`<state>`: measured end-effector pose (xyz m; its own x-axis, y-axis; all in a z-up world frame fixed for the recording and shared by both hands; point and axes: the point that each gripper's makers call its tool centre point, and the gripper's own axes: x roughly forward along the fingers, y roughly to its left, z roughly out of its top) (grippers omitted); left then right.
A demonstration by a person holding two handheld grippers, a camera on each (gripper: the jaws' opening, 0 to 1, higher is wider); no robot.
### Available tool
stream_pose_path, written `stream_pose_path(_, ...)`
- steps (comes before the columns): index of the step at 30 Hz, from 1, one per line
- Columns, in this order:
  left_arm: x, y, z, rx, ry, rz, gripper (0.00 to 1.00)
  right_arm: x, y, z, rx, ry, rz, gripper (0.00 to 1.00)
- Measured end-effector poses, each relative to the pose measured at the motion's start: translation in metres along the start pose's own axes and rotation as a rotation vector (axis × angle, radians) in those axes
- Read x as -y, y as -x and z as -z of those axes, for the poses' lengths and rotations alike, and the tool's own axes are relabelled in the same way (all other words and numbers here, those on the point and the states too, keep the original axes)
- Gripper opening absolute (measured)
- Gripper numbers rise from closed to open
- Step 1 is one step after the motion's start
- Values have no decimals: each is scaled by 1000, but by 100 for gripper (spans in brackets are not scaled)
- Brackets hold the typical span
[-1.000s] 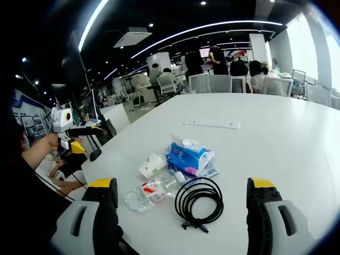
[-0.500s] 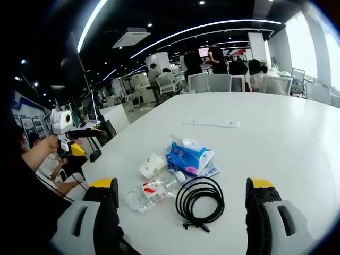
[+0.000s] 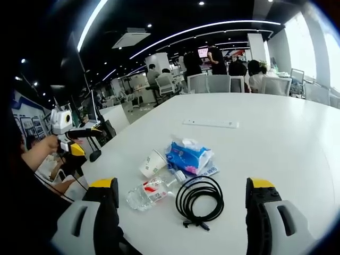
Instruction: Arrange the tabletop items into an orderly group along one side of the table until the central work area is clear of visible clutter.
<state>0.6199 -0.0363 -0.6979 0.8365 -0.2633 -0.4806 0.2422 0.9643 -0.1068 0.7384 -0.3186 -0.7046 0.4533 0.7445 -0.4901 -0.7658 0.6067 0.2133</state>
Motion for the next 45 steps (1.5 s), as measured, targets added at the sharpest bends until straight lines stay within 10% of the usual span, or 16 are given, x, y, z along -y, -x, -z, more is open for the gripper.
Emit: stream_pose_path(45,9,6,3,-3,-16,7,100,-31,-49,15,-104,-28,-53,77)
